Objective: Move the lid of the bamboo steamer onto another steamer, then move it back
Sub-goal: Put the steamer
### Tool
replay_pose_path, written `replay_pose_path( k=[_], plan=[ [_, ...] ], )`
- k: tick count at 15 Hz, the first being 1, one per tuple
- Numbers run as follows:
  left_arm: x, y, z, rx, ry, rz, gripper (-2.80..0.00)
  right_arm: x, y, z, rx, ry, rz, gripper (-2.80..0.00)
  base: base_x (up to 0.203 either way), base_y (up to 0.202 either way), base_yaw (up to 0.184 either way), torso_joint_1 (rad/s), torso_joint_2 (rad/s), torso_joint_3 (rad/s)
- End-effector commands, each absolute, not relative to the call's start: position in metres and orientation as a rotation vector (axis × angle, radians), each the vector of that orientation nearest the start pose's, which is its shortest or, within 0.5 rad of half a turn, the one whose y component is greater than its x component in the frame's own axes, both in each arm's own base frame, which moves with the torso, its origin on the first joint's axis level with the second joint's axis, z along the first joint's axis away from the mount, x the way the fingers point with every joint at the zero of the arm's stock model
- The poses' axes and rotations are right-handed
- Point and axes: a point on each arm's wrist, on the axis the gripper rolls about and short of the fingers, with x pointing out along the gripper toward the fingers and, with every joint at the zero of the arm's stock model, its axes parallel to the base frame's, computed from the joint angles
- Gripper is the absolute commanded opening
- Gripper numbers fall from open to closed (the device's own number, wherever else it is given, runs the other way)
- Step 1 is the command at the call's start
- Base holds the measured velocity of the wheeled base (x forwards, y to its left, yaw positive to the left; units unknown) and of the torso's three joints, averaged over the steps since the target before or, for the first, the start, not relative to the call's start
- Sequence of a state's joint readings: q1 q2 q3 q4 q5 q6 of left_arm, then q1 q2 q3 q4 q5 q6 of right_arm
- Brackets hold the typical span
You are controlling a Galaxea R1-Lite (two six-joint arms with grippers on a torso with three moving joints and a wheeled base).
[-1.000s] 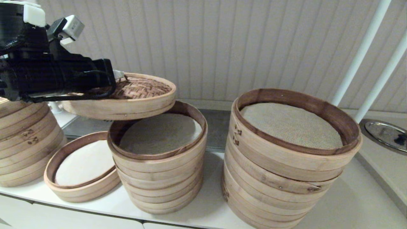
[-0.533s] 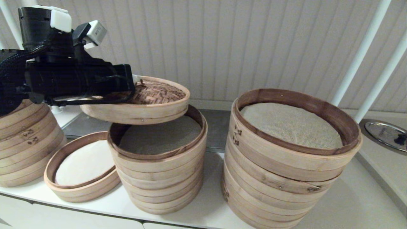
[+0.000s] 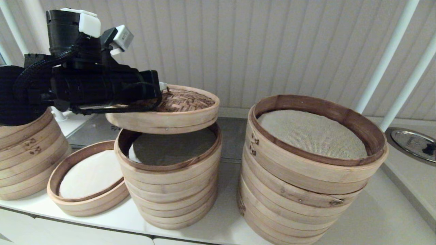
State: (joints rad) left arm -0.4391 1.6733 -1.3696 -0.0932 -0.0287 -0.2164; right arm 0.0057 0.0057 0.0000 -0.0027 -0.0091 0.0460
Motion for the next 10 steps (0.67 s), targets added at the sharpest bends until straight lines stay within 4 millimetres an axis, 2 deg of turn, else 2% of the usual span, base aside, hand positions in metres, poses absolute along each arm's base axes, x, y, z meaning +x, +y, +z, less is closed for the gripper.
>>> replay_pose_path(
  k=[1,10],
  plan=[
    [0.292,-0.14,0.293,-0.167,0.271,-0.446,-2.8,-0.022,0.0,0.075,0.046,0.005,-0.003,-2.8,0.0,0.0,0.0,0.0,0.0,0.0],
    [0.29,-0.151,0.28,-0.171,0.315,-0.44,-2.8,-0.022,0.0,0.075,0.046,0.006,-0.003,-2.8,0.0,0.0,0.0,0.0,0.0,0.0]
  ],
)
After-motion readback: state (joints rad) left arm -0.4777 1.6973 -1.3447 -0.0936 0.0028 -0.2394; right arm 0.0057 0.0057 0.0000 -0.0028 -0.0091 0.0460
